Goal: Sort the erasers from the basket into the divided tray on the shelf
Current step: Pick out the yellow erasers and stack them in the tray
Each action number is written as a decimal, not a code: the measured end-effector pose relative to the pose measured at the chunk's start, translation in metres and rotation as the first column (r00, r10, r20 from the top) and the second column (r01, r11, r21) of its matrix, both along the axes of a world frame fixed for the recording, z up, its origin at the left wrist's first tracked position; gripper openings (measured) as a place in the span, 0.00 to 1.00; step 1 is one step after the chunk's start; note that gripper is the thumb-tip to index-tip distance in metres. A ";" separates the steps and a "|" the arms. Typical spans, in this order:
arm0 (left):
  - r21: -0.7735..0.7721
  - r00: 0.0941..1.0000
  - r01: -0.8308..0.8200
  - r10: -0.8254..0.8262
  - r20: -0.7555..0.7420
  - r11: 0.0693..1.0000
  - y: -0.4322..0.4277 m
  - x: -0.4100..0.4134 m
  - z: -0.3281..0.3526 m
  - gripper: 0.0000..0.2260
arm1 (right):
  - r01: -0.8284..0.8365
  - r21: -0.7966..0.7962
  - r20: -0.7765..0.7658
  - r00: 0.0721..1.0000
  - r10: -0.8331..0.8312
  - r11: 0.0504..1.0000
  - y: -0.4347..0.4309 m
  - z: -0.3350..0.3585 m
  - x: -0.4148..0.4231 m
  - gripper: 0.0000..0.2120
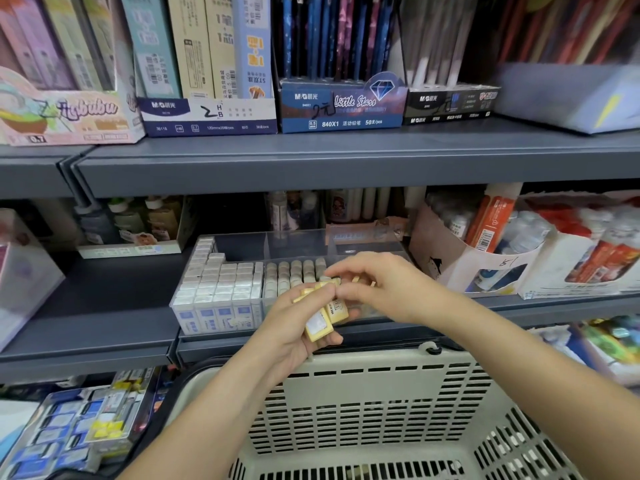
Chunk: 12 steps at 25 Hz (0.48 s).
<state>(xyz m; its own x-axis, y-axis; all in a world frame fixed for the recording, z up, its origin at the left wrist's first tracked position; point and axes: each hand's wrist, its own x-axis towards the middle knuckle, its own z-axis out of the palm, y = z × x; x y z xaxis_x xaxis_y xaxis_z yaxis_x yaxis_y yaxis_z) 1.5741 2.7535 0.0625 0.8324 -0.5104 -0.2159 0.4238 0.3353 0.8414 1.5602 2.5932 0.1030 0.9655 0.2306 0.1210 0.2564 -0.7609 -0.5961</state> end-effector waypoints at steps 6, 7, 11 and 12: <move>-0.022 1.000 -0.016 0.016 0.008 1.000 0.005 0.002 0.000 0.17 | 0.082 0.270 -0.085 0.995 -0.061 0.960 -0.010 0.017 0.004 0.09; 0.014 0.997 -0.049 0.048 0.057 0.999 0.006 0.003 0.001 0.15 | 0.127 0.281 -0.034 0.992 -0.122 0.951 -0.016 0.021 0.010 0.10; 0.131 0.967 -0.150 0.118 0.224 0.980 0.009 0.006 0.005 0.15 | 0.408 -0.035 0.147 0.905 -0.399 0.912 -0.031 0.025 0.052 0.10; 0.132 0.966 -0.165 0.133 0.223 0.977 0.010 0.007 0.006 0.14 | 0.434 -0.146 0.160 0.897 -0.412 0.889 -0.032 0.021 0.062 0.11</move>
<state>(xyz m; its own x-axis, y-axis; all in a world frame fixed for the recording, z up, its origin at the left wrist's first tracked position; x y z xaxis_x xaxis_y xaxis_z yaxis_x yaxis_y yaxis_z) 1.5814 2.7637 0.0680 0.9313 -0.3529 -0.0904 0.1855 0.2457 0.9514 1.6218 2.5615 0.1244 0.9563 -0.1689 0.2388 -0.0517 -0.9012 -0.4303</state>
